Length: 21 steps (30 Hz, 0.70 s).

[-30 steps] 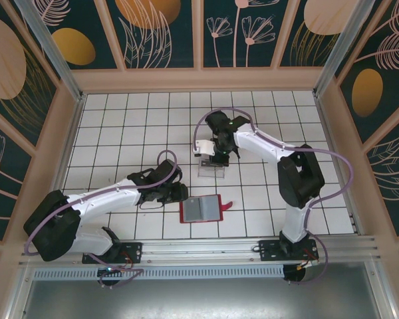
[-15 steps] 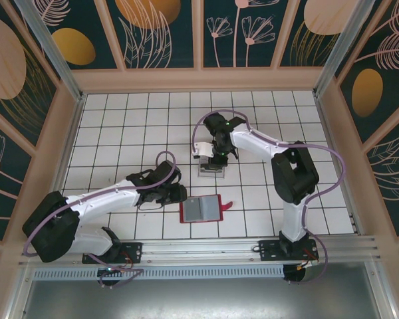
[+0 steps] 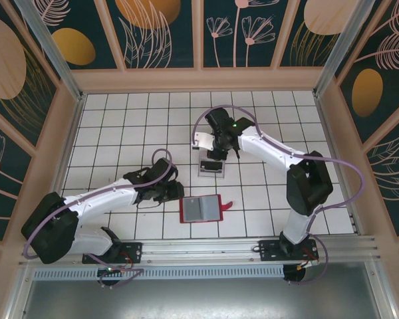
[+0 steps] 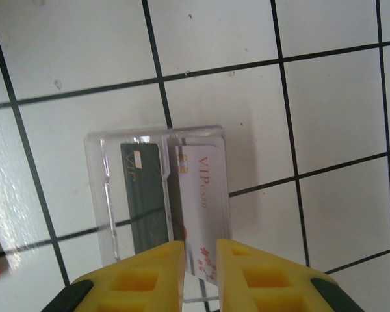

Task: Take the credit cards out of the card holder

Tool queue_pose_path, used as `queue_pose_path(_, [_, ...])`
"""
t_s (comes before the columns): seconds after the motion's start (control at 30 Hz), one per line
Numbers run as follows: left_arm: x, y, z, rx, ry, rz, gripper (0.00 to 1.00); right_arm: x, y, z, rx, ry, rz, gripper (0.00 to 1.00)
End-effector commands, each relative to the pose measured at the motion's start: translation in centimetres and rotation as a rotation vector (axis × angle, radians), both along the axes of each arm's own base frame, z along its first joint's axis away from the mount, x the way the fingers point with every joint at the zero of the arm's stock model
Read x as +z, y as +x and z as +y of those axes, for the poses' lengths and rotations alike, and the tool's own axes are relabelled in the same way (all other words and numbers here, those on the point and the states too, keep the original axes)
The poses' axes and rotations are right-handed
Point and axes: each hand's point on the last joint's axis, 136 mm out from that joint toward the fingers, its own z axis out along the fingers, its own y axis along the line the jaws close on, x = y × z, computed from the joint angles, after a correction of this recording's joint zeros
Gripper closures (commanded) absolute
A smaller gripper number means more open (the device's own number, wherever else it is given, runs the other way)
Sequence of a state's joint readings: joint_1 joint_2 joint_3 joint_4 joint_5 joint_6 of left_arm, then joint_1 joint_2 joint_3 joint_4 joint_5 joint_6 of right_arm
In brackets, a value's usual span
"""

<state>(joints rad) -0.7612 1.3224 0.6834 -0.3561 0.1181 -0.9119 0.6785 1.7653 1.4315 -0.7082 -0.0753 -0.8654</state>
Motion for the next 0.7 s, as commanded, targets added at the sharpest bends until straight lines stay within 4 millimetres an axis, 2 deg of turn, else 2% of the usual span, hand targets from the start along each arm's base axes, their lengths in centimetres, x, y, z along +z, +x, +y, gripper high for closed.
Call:
queue_pose_path(0.0, [0.1, 0.7, 1.2, 0.018, 0.019, -0.024, 0.64, 0.5, -0.6, 0.4, -0.147, 0.077, 0.023, 0.79])
queue_pose_path(0.13, [-0.1, 1.9, 1.4, 0.049, -0.005, -0.037, 0.64, 0.1, -0.6, 0.6, -0.417, 0.168, 0.072, 0.79])
queue_pose_path(0.27, [-0.6, 2.8, 1.7, 0.072, -0.022, -0.037, 0.65, -0.2, -1.5, 0.5, -0.721, 0.259, 0.099, 0.77])
queue_pose_path(0.37, [-1.0, 3.6, 2.2, 0.093, -0.031, -0.036, 0.66, -1.2, -3.6, 0.9, -0.9, 0.311, 0.201, 0.79])
queue_pose_path(0.47, [-1.0, 4.6, 2.7, 0.112, -0.036, -0.043, 0.66, -1.6, -6.1, 1.7, -0.997, 0.321, 0.272, 0.79])
queue_pose_path(0.67, [-1.2, 6.3, 4.4, 0.153, -0.04, -0.055, 0.66, -2.4, -10.5, 3.8, -1.069, 0.29, 0.329, 0.79])
